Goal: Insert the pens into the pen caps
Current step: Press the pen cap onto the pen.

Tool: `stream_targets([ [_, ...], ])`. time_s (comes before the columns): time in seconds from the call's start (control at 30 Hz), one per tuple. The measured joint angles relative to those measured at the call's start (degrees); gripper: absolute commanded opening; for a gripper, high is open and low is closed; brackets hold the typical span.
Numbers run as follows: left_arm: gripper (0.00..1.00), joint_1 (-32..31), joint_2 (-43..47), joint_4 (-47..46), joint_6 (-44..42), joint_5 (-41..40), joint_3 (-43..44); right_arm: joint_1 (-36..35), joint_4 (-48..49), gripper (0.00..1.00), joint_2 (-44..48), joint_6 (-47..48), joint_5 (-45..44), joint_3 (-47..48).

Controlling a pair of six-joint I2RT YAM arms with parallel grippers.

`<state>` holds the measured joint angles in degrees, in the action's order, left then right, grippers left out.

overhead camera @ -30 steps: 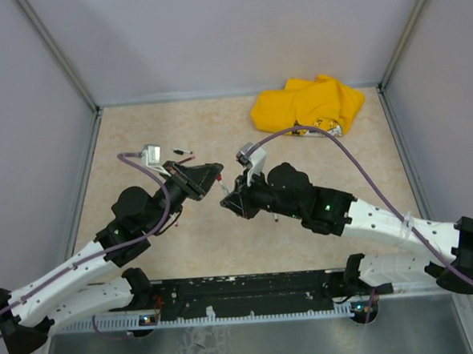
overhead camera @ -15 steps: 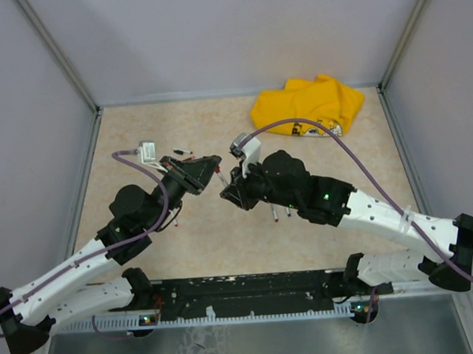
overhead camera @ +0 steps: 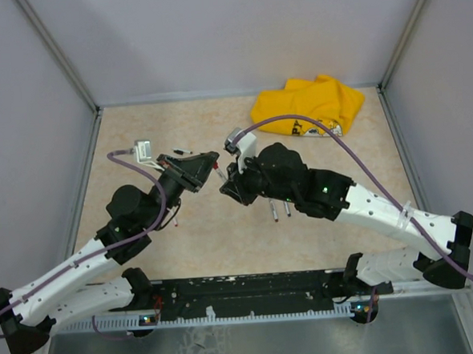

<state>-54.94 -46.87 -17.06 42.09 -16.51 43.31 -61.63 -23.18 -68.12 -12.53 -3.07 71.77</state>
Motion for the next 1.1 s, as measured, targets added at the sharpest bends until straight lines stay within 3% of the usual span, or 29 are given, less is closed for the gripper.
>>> stream_targets([
  [0.23,0.01,-0.04,0.48,2.75,-0.81,0.52,0.66,0.31,2.75,0.00,1.70,-0.57,1.40,-3.96],
  [0.53,0.20,-0.83,-1.03,9.29,-1.18,4.98,0.28,0.96,13.66,0.00,8.24,-5.92,4.17,-19.39],
  [0.8,0.37,-2.01,-1.81,12.13,-0.20,9.18,-0.87,1.66,20.98,0.00,11.65,-10.32,4.39,-26.84],
  [1.1,0.45,-2.93,-1.53,14.93,0.00,11.47,-0.92,2.34,23.96,0.00,16.09,-15.52,1.60,-35.80],
])
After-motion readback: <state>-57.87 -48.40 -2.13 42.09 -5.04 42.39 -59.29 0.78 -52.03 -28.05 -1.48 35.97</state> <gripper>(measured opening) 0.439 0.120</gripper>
